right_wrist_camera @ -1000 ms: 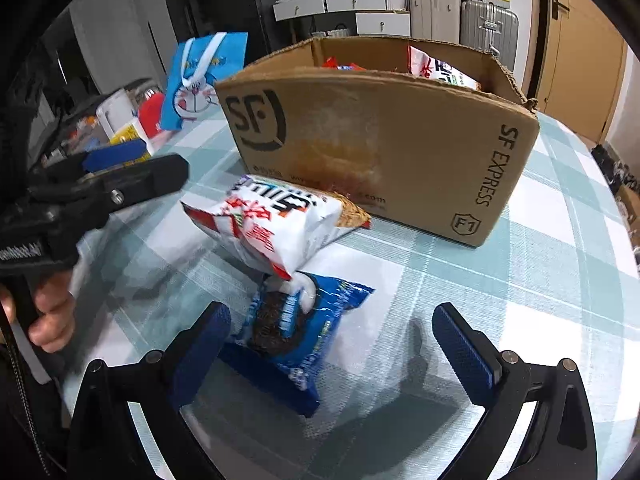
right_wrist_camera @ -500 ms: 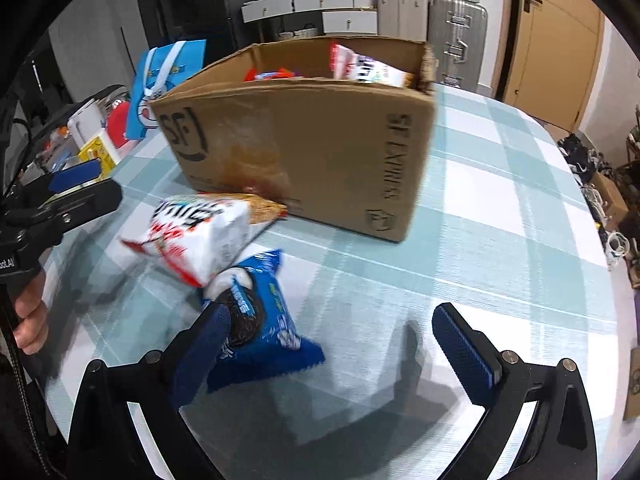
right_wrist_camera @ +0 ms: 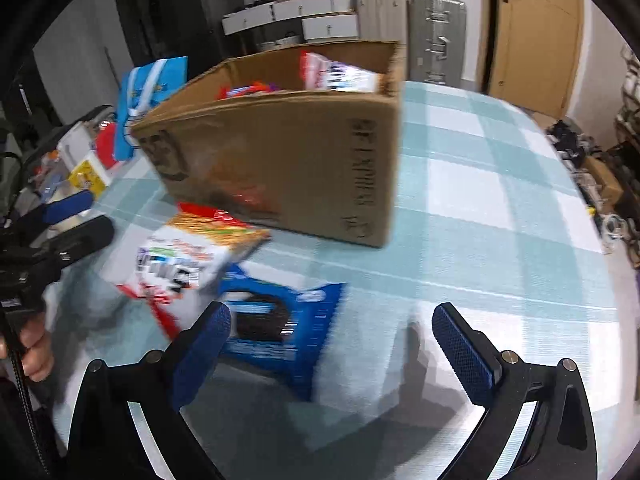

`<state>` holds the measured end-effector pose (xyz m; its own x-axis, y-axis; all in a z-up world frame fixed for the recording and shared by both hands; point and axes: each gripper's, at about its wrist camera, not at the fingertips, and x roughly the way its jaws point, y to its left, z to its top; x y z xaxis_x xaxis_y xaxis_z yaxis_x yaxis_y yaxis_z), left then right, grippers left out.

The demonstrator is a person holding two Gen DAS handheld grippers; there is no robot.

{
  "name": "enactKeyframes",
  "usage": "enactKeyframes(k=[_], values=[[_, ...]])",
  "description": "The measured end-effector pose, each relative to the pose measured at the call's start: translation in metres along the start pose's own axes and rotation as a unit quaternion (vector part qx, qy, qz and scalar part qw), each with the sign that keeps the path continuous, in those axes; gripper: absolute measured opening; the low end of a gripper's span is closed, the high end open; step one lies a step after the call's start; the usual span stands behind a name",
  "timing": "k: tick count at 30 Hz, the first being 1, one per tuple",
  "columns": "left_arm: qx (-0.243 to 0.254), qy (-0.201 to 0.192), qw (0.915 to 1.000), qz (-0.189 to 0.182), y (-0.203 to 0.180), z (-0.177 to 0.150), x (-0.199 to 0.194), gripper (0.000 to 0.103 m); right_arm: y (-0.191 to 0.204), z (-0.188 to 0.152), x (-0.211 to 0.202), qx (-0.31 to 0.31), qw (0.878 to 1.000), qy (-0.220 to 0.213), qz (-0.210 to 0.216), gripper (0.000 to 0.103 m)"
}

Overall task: Organize snacks
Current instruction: 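Move both grippers back to the last two snacks on the table, then grasp the white noodle-snack bag with left gripper while right grasps the blue Oreo pack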

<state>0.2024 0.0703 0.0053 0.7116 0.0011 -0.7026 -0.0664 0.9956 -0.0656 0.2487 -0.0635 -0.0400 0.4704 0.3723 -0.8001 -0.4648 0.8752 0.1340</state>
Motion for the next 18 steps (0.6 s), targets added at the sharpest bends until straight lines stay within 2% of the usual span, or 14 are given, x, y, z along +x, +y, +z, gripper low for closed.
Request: enactKeyframes(k=[3,7,15,18], values=[[0.0,0.001,1.0,0.001,0.0,0.0,0.0,0.103,0.012,-0.002,0.004,-0.009,1.0,0.003,0.004,0.102],[0.0,0.001,1.0,0.001,0.001,0.0,0.0,0.103,0.021,-0.006,0.012,-0.028,0.999,0.013,-0.027,0.102],[0.005,0.008,0.9999,-0.005,-0.002,-0.002,0.004,0.103,0.011,-0.004,0.011,-0.018,0.999,0.013,-0.028,0.102],[0.008,0.009,0.9999,-0.006,-0.004,-0.002,0.005,0.103,0.013,-0.006,0.01,-0.027,0.999,0.015,-0.023,0.095]])
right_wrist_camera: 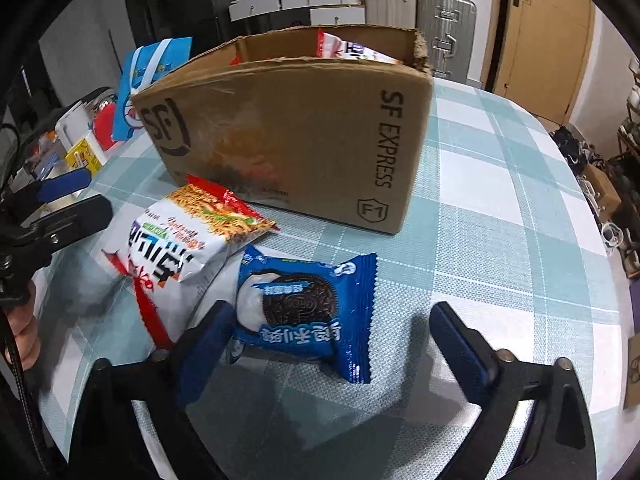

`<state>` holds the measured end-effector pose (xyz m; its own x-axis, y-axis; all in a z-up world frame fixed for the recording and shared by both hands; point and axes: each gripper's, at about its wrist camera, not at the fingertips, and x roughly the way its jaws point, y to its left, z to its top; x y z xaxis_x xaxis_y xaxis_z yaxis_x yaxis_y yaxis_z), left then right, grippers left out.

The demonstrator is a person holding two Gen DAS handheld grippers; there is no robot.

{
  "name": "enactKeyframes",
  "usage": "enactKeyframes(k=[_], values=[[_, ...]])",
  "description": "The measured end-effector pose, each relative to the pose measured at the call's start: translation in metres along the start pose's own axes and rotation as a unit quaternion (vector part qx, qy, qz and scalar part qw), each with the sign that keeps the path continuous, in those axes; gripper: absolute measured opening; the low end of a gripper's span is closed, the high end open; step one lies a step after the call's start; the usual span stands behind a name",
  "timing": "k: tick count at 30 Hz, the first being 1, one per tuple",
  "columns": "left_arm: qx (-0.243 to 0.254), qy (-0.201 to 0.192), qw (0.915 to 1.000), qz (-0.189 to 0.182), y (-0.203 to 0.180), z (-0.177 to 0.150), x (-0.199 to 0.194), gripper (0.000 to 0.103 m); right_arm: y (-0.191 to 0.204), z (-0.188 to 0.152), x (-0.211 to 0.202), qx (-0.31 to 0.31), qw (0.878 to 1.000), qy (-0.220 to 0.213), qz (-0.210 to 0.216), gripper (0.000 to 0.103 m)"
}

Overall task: Organize snacks
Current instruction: 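Grasp the white noodle-snack bag with left gripper while right grasps the blue Oreo pack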

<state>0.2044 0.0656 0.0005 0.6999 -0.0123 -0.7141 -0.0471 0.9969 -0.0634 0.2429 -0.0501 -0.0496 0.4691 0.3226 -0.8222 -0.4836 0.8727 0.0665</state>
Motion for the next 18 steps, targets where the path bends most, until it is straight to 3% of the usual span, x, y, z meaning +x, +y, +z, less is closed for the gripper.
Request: enactKeyframes(k=[6,10,18], values=[[0.005,0.002,1.0,-0.005,-0.004,-0.001,0.001,0.103,0.005,-0.003,-0.002,-0.012,1.0,0.001,0.022,0.073],[0.006,0.003,0.9999,-0.012,-0.005,-0.001,0.0,0.103,0.007,-0.004,-0.007,-0.022,0.999,-0.007,0.03,0.052],[-0.002,0.011,0.9991,-0.041,-0.01,-0.002,0.0,0.103,0.002,0.001,-0.025,-0.028,0.999,-0.029,0.029,0.048]])
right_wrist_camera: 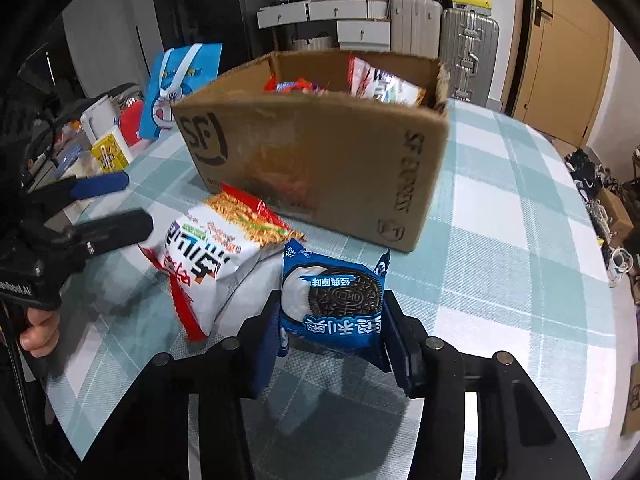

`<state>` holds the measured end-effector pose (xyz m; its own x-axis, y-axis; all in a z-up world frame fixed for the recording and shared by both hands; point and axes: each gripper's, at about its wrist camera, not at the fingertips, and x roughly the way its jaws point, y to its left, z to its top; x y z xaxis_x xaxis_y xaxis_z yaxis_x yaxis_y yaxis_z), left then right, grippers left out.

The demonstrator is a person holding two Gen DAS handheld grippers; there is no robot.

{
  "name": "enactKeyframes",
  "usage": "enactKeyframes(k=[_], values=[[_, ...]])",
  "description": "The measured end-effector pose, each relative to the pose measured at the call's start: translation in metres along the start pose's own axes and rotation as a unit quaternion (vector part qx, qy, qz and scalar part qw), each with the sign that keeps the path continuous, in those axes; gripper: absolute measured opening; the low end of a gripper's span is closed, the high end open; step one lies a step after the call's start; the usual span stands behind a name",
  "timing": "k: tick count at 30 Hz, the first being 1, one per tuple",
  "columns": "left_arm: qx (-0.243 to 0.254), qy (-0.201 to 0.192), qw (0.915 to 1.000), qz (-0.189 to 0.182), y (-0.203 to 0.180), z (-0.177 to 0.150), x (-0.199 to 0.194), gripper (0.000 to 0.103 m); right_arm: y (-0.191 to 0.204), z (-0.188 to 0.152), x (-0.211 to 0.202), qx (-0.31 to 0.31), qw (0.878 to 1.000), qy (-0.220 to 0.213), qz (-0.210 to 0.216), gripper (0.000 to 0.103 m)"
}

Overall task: Organize snacks
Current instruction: 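Grasp the white noodle-snack bag with left gripper while right grasps the blue Oreo pack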

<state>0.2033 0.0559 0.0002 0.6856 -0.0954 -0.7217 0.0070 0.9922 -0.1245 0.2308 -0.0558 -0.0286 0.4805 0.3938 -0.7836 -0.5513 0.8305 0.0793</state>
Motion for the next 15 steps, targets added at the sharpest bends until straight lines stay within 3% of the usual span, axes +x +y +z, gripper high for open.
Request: enactKeyframes(k=[15], values=[[0.037,0.042,0.9984,-0.009,-0.047,-0.001,0.039,0.103,-0.024,0.004,-0.024,0.026,0.999,-0.022,-0.004,0.048]])
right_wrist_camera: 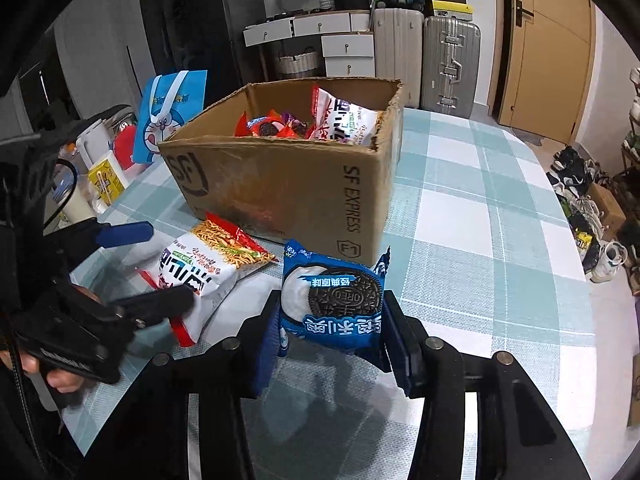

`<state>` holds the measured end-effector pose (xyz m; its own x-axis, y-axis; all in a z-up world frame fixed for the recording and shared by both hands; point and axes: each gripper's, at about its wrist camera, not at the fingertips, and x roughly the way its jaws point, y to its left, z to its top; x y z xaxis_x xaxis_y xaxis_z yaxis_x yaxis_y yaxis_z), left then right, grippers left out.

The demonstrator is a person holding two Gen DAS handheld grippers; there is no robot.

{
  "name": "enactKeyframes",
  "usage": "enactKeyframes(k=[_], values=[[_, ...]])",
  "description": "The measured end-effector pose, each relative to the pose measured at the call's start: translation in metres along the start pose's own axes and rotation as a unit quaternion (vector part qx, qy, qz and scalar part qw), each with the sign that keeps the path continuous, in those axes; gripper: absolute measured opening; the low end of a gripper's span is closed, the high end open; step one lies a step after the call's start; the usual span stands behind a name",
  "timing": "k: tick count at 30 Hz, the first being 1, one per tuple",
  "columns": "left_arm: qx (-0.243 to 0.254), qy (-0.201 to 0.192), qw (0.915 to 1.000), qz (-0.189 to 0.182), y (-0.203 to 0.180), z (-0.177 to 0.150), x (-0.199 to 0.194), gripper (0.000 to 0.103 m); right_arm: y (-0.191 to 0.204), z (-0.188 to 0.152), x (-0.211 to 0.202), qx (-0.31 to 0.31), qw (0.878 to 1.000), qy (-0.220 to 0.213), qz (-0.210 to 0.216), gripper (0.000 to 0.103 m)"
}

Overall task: Organize snacks
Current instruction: 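Grasp the white noodle-snack bag with left gripper while right grasps the blue Oreo pack, then carry both snacks over the box and open both grippers to drop them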

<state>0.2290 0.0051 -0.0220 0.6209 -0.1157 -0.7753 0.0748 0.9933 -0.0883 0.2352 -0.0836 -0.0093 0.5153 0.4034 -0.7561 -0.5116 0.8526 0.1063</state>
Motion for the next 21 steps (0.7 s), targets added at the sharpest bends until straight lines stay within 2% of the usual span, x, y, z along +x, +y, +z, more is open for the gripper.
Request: enactKeyframes(k=[2,4,7,9,12,15,21], values=[[-0.004,0.013,0.9999,-0.008,-0.003,0.003,0.009,0.099,-0.001,0.0,0.0,0.003,1.0,-0.001,0.0,0.048],[-0.004,0.026,0.9996,-0.011,-0.004,0.005,0.018,0.087,-0.003,-0.002,0.0,0.003,1.0,0.0,-0.001,0.048],[-0.012,0.037,0.9992,-0.013,-0.004,0.006,0.028,0.076,-0.006,-0.001,0.001,0.008,1.0,-0.001,0.0,0.048],[-0.015,0.035,0.9989,-0.025,-0.003,0.005,0.029,0.068,-0.007,-0.001,0.001,0.01,1.0,-0.001,0.0,0.048],[-0.012,0.028,0.9992,-0.027,-0.004,0.003,0.027,0.064,-0.006,-0.001,0.001,0.009,1.0,-0.001,0.002,0.048],[-0.003,0.014,0.9994,-0.03,-0.006,-0.002,0.02,0.051,-0.005,-0.002,0.002,0.009,1.0,0.0,0.004,0.048],[0.002,-0.004,0.9995,-0.031,-0.005,-0.009,0.003,0.048,-0.001,-0.002,0.004,0.005,1.0,-0.001,0.008,0.048]])
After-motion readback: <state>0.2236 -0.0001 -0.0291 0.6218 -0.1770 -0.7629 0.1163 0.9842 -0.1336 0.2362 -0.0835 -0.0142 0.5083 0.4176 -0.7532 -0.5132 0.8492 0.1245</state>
